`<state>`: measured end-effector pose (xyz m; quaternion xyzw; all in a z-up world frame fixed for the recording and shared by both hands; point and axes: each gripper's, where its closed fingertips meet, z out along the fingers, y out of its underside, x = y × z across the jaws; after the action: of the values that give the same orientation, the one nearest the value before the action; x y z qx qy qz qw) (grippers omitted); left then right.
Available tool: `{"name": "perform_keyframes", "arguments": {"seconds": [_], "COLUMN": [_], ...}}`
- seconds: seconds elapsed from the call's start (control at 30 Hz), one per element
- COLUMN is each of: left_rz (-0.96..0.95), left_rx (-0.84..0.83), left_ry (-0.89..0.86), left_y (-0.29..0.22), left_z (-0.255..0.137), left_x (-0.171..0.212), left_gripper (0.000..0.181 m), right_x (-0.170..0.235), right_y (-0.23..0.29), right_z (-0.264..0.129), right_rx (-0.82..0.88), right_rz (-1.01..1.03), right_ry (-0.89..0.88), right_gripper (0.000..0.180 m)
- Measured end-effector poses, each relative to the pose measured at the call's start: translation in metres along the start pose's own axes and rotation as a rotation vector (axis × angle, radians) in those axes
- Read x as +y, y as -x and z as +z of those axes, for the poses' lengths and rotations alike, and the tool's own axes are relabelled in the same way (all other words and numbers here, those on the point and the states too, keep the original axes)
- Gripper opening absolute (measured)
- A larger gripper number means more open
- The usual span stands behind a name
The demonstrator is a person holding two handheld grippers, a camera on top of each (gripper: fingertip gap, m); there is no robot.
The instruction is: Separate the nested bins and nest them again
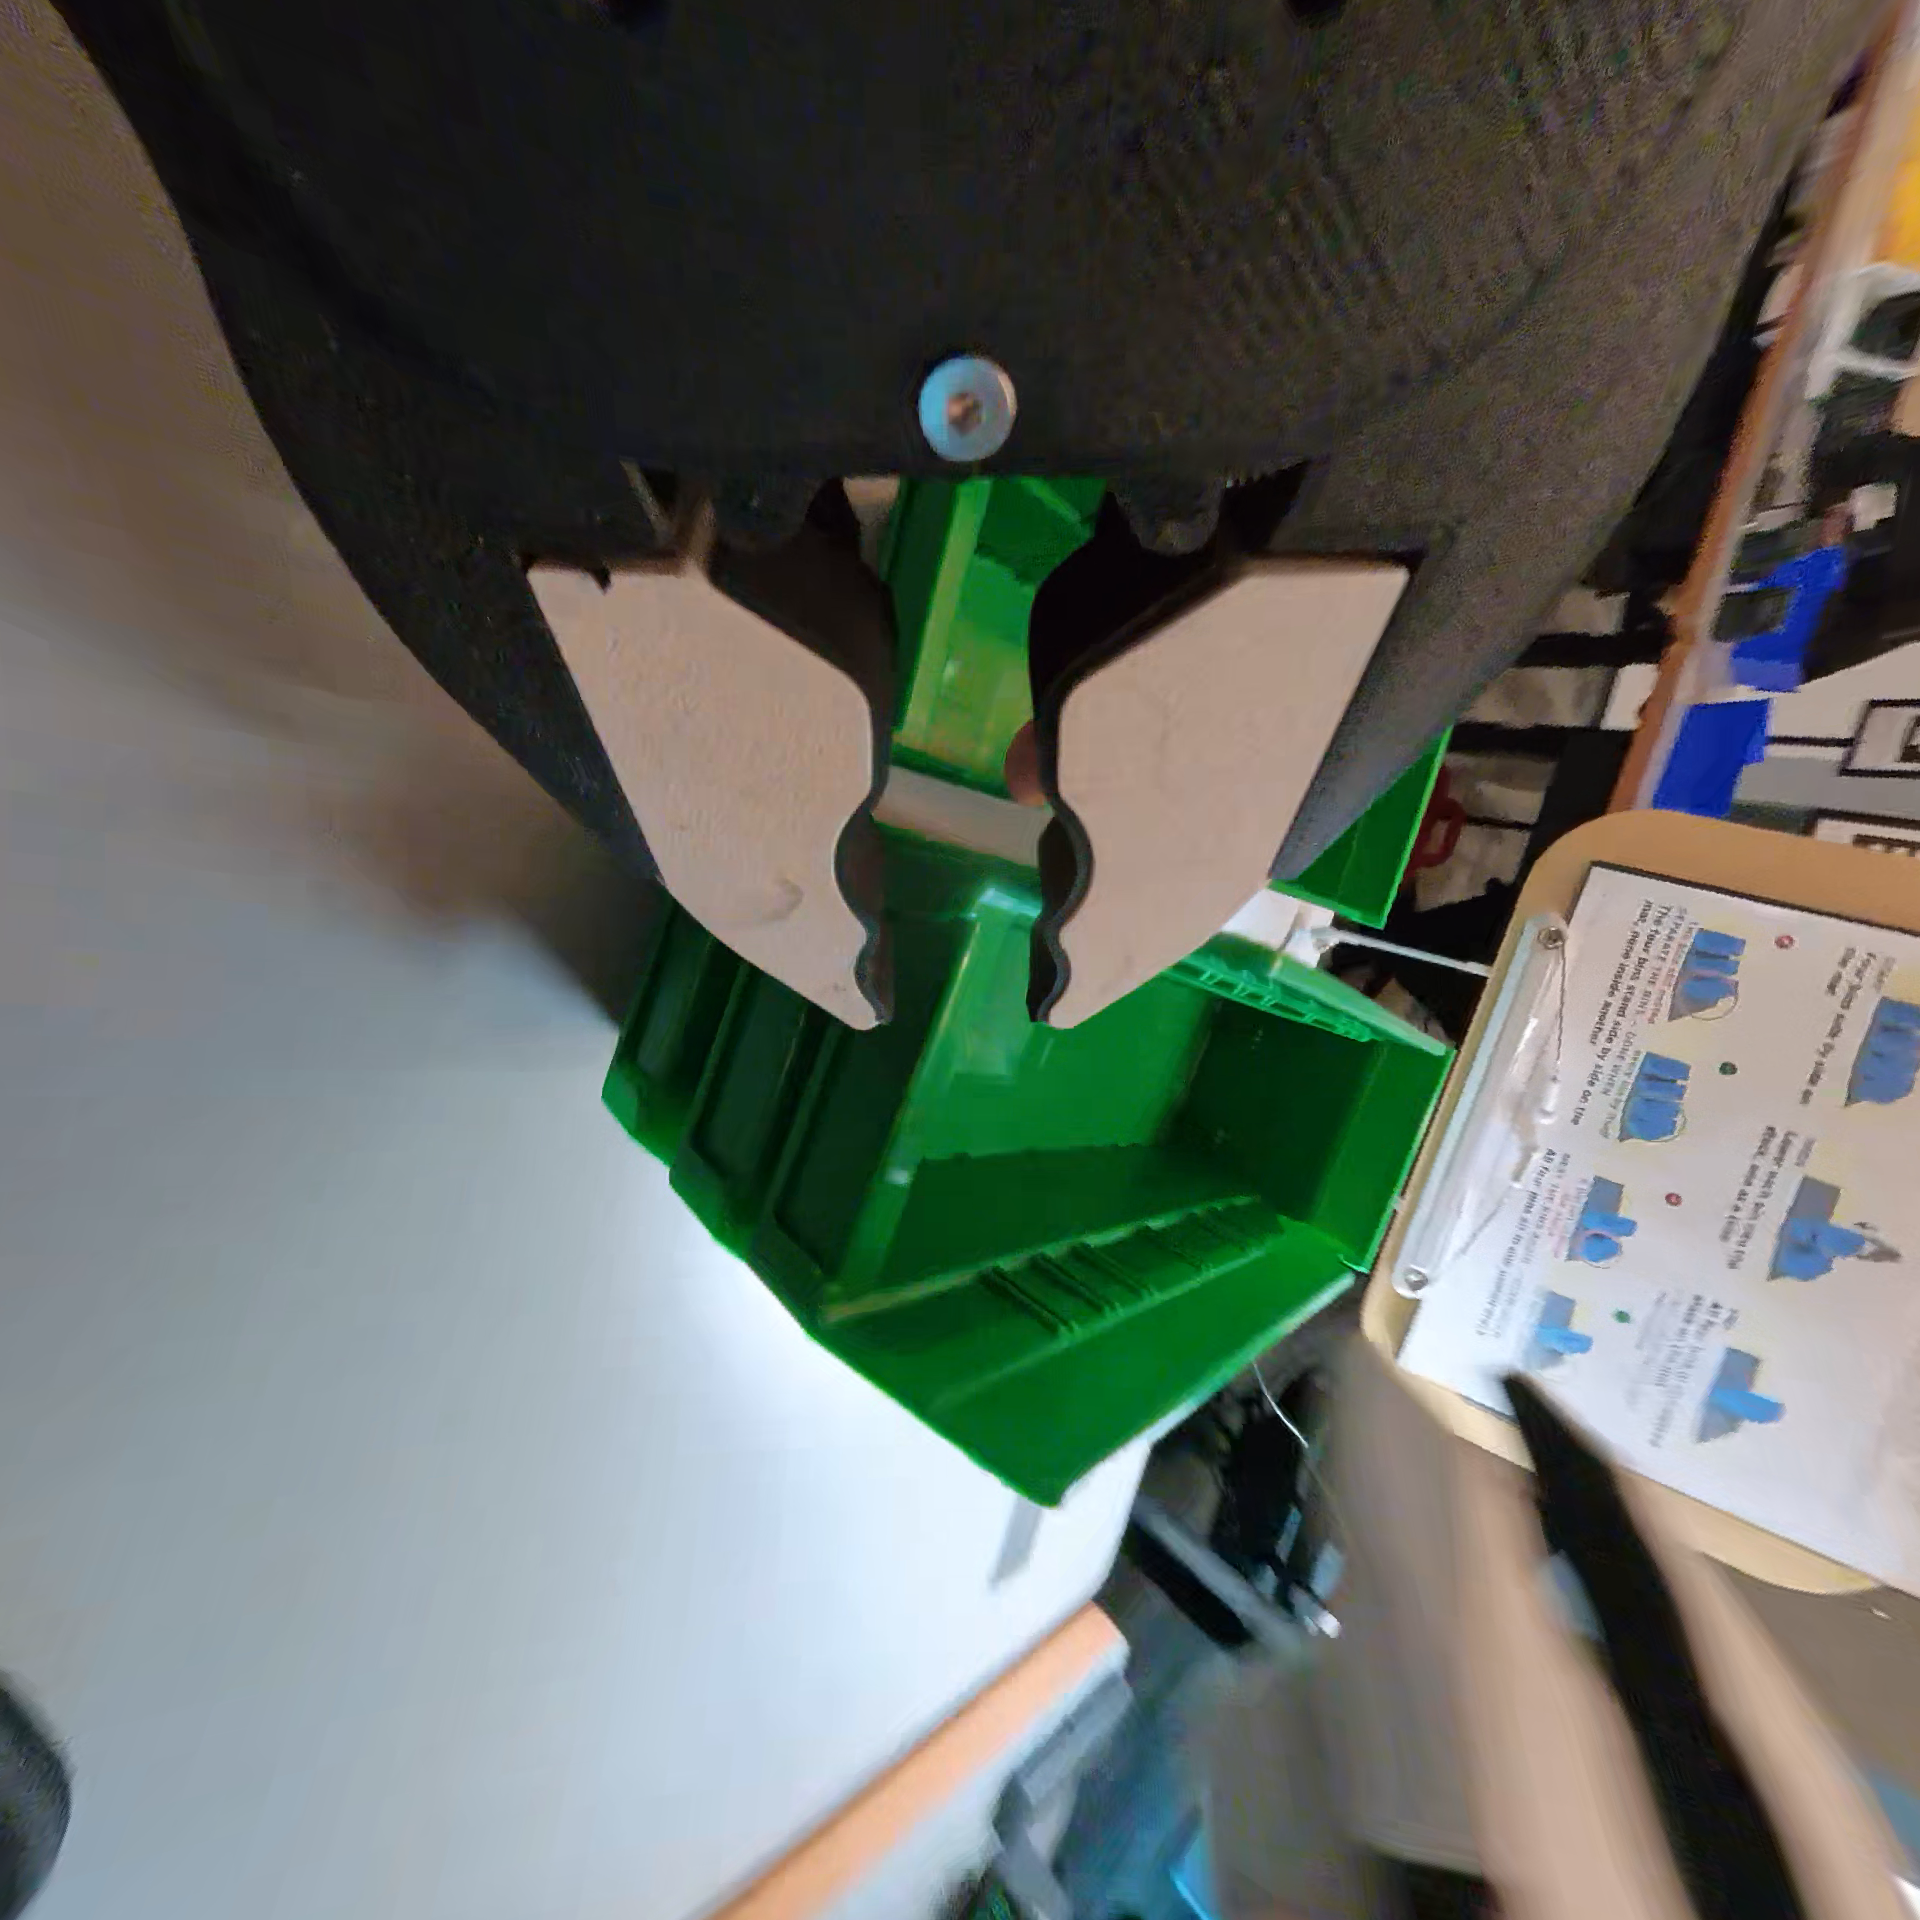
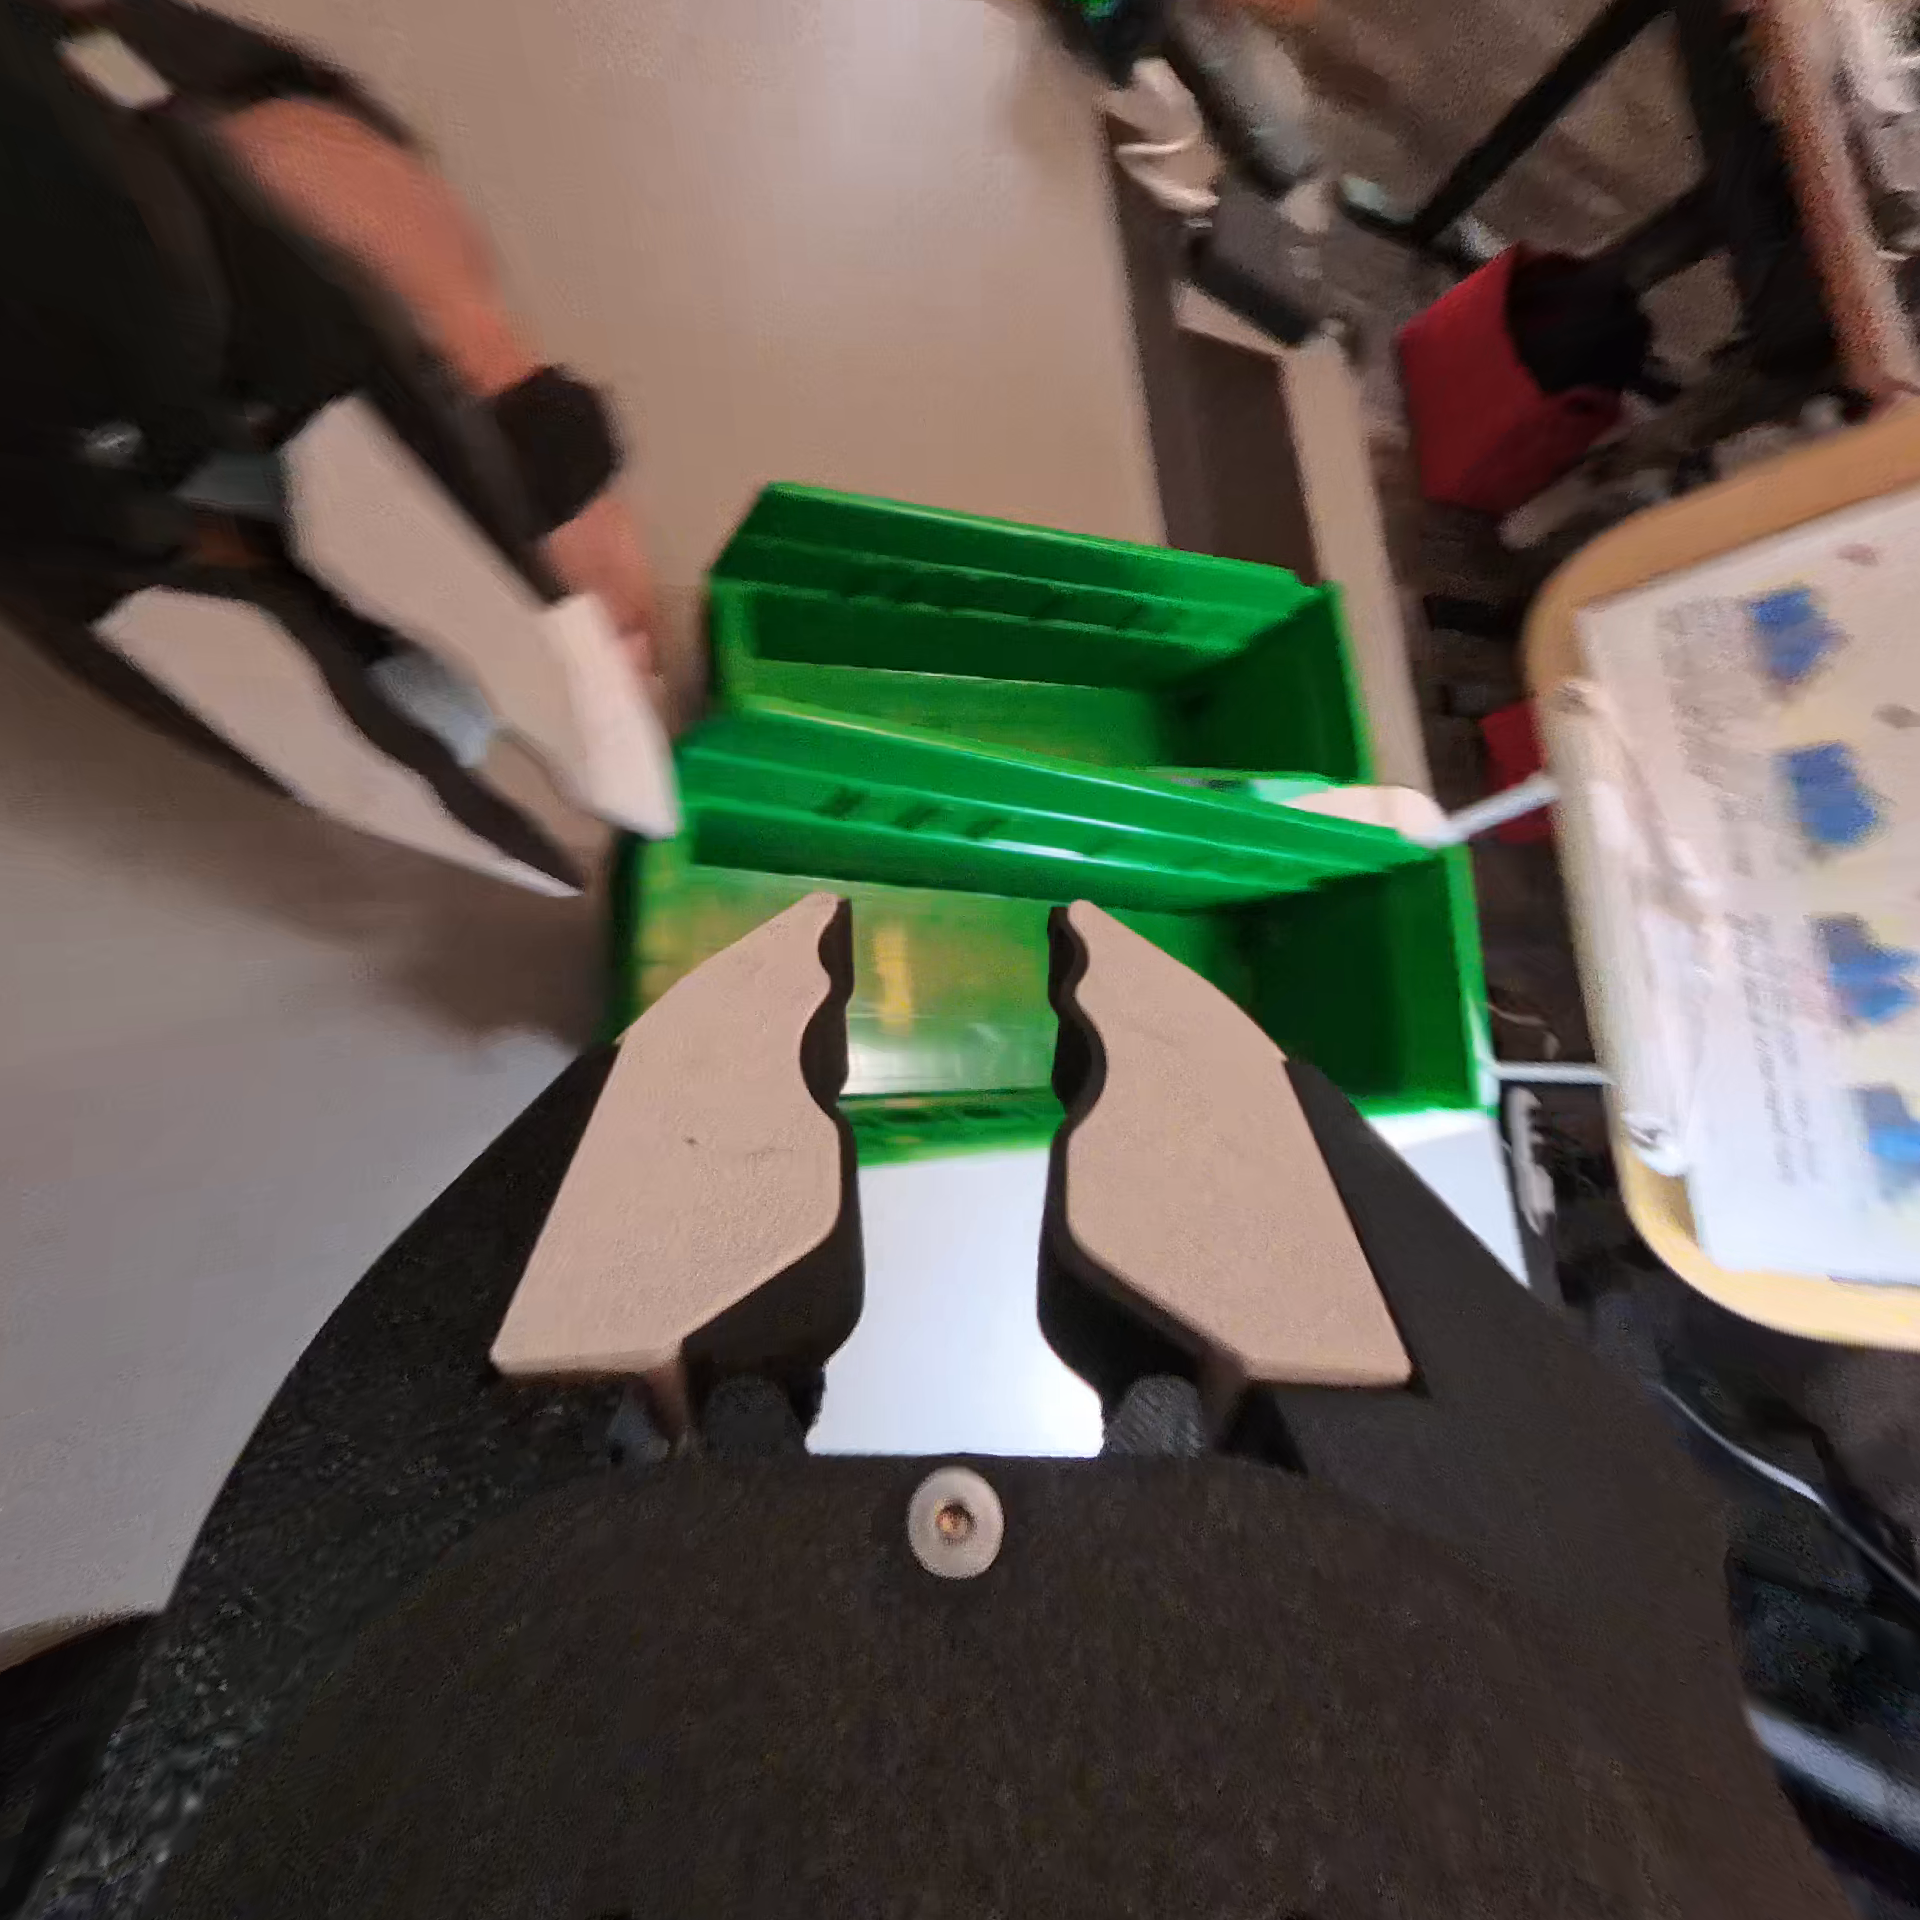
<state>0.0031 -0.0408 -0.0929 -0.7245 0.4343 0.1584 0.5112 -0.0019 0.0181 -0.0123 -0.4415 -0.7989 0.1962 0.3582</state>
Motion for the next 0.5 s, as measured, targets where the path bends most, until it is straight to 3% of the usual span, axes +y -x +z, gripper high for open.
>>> {"name": "perform_keyframes", "arguments": {"seconds": [0.1, 0.23, 0.4, 0.5], "left_rz": [0.098, 0.109, 0.098, 0.011], "left_rx": [0.062, 0.089, 0.098, 0.073], "left_ry": [0.168, 0.257, 0.24, 0.135], "left_y": [-0.007, -0.006, -0.006, -0.004], "left_z": [0.012, 0.018, 0.018, 0.015], "left_x": [0.01, 0.008, 0.008, 0.007], "left_gripper": [0.021, 0.019, 0.018, 0.015], "right_x": [0.026, 0.081, 0.127, 0.13], "right_y": [-0.065, -0.133, -0.193, -0.199], "right_z": [-0.003, 0.032, 0.09, 0.118], "right_rx": [0.114, 0.166, 0.144, 0.033], "right_rz": [0.067, 0.153, 0.248, 0.275], "right_ry": [0.068, 0.217, 0.301, 0.293], "right_gripper": [0.035, 0.035, 0.041, 0.033]}}
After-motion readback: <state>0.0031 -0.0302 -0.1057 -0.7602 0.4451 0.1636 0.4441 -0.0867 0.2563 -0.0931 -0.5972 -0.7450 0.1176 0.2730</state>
